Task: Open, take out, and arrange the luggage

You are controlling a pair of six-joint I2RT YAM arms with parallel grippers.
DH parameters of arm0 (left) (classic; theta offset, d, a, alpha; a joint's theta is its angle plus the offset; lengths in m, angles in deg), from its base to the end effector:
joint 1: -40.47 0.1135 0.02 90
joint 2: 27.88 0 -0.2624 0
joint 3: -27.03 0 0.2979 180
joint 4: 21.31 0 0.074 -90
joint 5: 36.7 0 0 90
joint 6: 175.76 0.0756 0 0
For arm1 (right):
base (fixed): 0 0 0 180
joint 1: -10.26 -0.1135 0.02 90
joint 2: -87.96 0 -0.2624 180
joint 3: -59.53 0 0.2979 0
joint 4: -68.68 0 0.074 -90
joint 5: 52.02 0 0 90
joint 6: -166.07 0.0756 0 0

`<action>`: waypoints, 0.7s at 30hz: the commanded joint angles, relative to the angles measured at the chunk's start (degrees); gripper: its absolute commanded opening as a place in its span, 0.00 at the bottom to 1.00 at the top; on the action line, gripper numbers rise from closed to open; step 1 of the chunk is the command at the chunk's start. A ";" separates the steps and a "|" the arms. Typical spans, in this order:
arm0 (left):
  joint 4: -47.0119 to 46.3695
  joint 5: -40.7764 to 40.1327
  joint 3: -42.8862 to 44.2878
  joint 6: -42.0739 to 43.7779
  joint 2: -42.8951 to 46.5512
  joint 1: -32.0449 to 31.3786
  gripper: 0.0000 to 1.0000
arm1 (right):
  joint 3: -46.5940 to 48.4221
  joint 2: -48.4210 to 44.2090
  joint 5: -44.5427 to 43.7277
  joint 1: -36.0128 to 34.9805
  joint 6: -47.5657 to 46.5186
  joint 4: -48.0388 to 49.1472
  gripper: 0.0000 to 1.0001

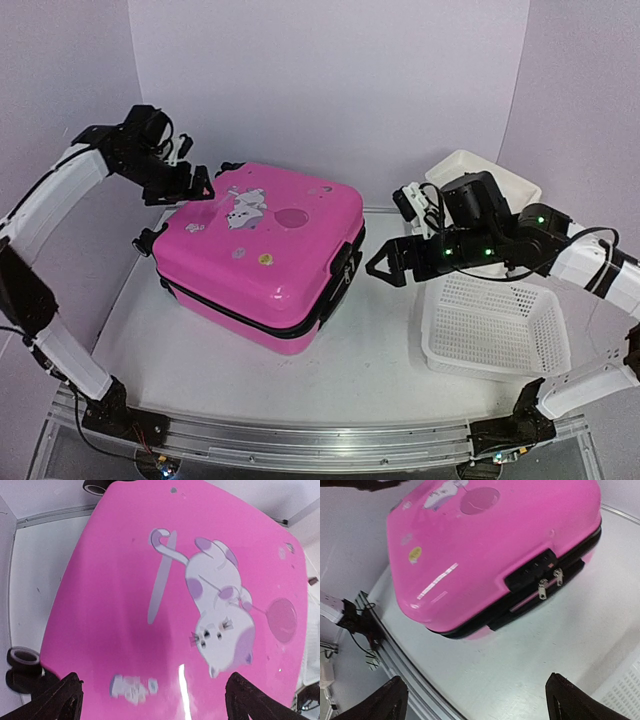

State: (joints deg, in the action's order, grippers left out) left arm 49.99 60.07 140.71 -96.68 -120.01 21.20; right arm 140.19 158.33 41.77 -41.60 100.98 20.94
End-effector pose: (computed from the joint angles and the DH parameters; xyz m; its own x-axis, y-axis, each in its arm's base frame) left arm 0.3776 -0.1415 0.3714 -0.7831 0.0745 -0.6174 0.2559 0.9435 -0.2107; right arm 0.2083 0.2733 0.3230 -0.6848 -0.1916 -0.7031 -0.5830 0.7229 0.3708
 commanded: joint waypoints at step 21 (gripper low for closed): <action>-11.13 15.11 -46.04 -28.31 37.47 -15.68 0.96 | 27.00 33.94 22.56 26.37 7.59 11.86 0.98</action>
State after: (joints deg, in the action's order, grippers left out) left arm 46.23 73.12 97.92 -120.61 -83.91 6.23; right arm 155.86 188.01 63.06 -15.13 105.09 27.91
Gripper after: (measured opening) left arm 0.970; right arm 0.981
